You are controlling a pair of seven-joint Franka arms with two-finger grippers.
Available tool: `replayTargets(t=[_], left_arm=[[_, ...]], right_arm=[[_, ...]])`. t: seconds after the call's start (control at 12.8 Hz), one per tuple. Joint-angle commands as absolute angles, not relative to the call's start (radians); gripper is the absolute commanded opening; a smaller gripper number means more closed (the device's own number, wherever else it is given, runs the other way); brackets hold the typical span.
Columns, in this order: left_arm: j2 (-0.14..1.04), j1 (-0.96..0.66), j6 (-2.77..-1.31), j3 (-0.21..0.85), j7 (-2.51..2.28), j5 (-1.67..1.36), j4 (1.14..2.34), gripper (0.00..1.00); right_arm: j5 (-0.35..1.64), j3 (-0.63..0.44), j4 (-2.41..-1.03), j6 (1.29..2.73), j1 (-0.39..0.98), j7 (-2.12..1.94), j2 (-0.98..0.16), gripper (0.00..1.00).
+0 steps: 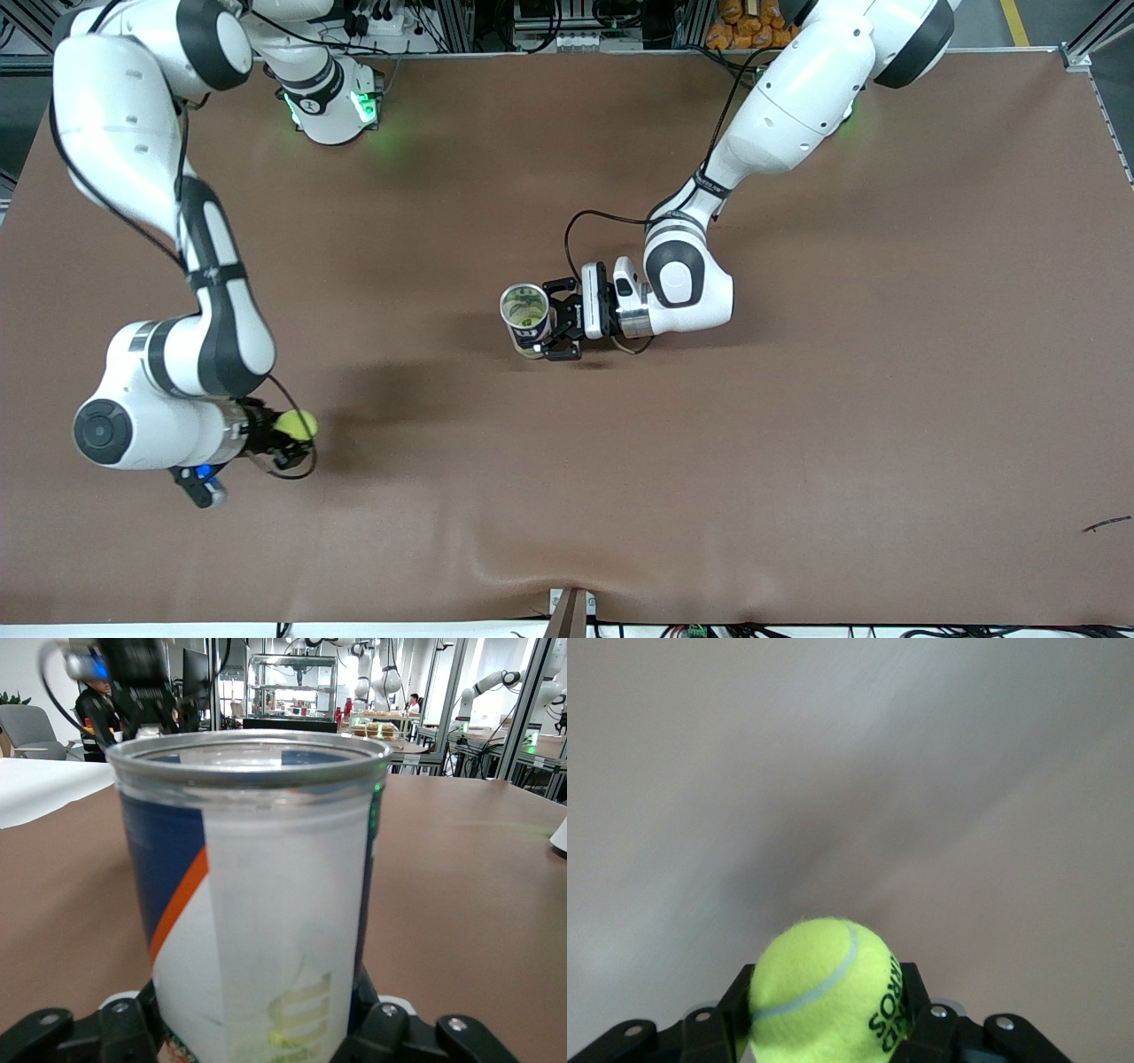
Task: Insert tennis ball vertically with right arm
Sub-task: 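Carry the second ball with the right gripper above the tube rim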
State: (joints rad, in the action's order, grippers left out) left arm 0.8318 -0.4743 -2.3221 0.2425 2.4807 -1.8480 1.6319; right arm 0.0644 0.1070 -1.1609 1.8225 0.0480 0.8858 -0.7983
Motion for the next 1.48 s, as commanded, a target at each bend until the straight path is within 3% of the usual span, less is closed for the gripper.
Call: replayTargets(t=[0.0,0.16,0.47,0.7,1.4], left_arm=[[0.831,-0.485,-2.359,0.235,2.510,-1.865,1.647,0.77],[0.830,-0.485,-2.359,0.235,2.510,-1.865,1.649,0.77],[0.831,-0.485,-2.359,0.235,2.510,-1.865,1.649,0.77],[0.831,-0.485,-2.359,0.235,2.510,-1.865,1.649,0.77],[0.831,-0.489,-2.359,0.235,2.510,-1.865,1.649,0.78]], right_arm=[[0.077,0.226,-1.169,1.764,0.055,1.027,-0.691,0.61],[0.074,0.305,-1.192,1.737,0.086,1.151,-0.637,0.61],[0.061,0.313,-1.230,1.689,0.320,1.442,-0.580,0.61],[0.061,0.313,-1.242,1.672,0.397,1.555,-0.584,0.61],[0.051,0.308,-1.259,1.756,0.414,1.563,-0.621,0.62]])
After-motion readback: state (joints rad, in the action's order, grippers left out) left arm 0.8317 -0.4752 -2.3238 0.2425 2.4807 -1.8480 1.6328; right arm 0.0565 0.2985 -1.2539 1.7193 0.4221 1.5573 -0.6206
